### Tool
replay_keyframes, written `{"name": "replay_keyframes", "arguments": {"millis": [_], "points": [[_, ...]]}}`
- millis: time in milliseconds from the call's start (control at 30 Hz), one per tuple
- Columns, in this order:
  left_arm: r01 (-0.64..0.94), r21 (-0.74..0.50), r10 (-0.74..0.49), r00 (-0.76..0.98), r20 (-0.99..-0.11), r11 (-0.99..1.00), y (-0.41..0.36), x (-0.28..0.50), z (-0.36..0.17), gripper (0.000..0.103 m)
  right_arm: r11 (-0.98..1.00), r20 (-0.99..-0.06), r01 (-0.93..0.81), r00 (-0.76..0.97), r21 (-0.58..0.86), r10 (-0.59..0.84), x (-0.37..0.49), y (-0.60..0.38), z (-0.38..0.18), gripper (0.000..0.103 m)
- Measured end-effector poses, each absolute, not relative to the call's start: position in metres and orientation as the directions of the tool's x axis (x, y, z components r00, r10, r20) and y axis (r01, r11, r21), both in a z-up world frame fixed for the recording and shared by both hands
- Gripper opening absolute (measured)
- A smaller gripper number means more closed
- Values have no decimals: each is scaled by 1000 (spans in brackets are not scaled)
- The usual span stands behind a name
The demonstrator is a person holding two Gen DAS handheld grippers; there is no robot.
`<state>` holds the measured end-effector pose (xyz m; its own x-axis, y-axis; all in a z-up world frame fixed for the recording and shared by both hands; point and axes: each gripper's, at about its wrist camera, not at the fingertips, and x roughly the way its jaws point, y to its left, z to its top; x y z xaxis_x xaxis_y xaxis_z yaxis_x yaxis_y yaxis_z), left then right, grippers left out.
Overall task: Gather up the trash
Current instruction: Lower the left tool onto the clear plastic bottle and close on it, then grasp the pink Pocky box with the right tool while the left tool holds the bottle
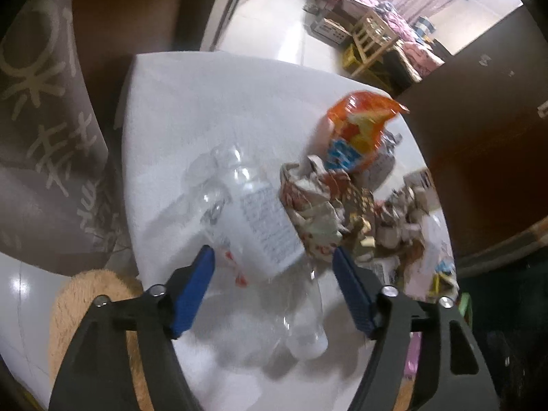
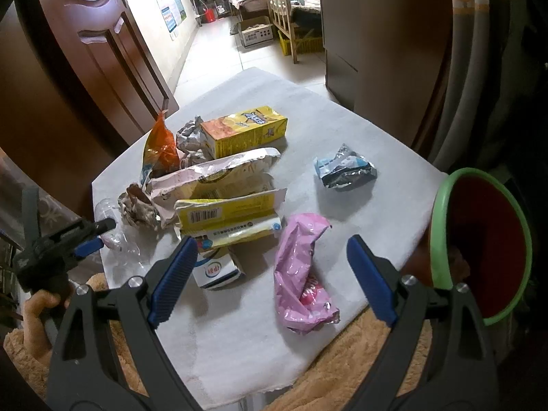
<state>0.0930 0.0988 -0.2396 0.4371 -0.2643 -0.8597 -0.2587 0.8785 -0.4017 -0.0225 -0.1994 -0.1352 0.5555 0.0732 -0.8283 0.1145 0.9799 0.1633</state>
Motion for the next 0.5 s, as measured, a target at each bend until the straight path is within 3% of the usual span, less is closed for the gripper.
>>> {"name": "replay_keyframes", "arguments": {"millis": [100, 233, 333, 500], "points": [[-248, -351, -233, 406, -884, 903, 90, 104, -247, 67, 980, -830, 110, 552, 168, 80, -23, -199, -136, 87], [-221, -371, -257, 415, -873, 902, 89, 101, -251, 50, 980, -824, 95, 560, 173, 91, -23, -197, -134, 87], [-198, -371, -265, 415, -870, 908, 91, 95, -246, 44, 979, -822, 74, 557, 190, 118, -18, -192, -134, 87], [-166, -372, -266, 448, -853, 914, 91, 77, -229, 44, 897, -793, 82, 506, 435, 339, 14, -195, -144, 87]]}}
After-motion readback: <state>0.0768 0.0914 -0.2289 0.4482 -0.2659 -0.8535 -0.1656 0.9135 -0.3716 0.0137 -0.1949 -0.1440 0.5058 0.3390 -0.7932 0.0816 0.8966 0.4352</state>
